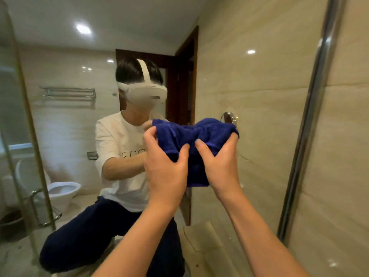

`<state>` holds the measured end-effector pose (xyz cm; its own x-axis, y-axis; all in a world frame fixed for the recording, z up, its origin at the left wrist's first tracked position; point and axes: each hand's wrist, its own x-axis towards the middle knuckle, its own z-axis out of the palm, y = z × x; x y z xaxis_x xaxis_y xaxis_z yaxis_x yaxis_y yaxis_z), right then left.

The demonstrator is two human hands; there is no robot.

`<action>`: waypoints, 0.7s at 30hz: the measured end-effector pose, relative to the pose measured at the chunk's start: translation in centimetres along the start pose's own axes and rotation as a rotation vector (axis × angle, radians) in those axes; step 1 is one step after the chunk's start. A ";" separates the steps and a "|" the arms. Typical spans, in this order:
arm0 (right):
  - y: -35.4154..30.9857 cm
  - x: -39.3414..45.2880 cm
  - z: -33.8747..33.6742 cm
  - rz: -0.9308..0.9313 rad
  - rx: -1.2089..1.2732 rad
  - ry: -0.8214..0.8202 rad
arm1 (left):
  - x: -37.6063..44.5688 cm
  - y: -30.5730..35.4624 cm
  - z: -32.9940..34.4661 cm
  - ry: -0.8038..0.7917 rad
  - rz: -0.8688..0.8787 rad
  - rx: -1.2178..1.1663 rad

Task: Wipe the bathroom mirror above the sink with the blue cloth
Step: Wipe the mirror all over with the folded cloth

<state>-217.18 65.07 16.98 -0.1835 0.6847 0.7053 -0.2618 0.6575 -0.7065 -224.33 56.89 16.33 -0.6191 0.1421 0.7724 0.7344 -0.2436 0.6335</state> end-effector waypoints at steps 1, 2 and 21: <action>-1.1 1.6 0.2 -0.048 -0.012 0.019 | 1.7 1.0 0.2 0.016 0.033 -0.003; -2.2 3.3 0.4 -0.087 -0.026 0.038 | 3.5 2.2 0.5 0.026 0.059 -0.005; -2.3 4.2 0.2 -0.169 -0.233 0.141 | 4.6 3.0 0.4 -0.003 0.098 0.100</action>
<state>-217.57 66.38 21.58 -0.0189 0.5859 0.8101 -0.0501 0.8087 -0.5861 -224.85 57.16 21.79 -0.5424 0.1253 0.8307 0.8153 -0.1598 0.5565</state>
